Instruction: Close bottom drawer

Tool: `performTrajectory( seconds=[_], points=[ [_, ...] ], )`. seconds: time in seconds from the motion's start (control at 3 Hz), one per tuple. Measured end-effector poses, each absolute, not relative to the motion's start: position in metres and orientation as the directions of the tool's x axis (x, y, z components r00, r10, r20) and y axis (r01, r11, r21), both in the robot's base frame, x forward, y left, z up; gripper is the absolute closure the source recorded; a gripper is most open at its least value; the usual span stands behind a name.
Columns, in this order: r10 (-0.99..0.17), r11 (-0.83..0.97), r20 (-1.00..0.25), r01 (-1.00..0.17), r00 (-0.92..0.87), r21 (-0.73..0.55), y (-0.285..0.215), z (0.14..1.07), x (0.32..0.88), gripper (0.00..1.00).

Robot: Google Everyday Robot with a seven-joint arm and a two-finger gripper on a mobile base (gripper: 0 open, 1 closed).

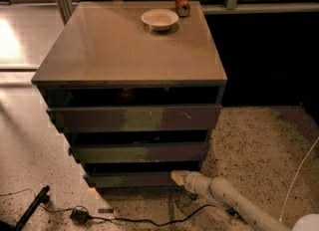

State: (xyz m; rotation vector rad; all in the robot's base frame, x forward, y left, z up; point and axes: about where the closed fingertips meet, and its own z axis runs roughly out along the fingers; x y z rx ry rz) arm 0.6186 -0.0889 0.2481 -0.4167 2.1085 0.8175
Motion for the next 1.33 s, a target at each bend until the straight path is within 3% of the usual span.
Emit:
performTrajectory(
  seconds=[1.33],
  points=[
    [-0.096, 0.744, -0.668, -0.499, -0.738, 0.445, -0.108, 0.205, 0.592, 1.0]
  ],
)
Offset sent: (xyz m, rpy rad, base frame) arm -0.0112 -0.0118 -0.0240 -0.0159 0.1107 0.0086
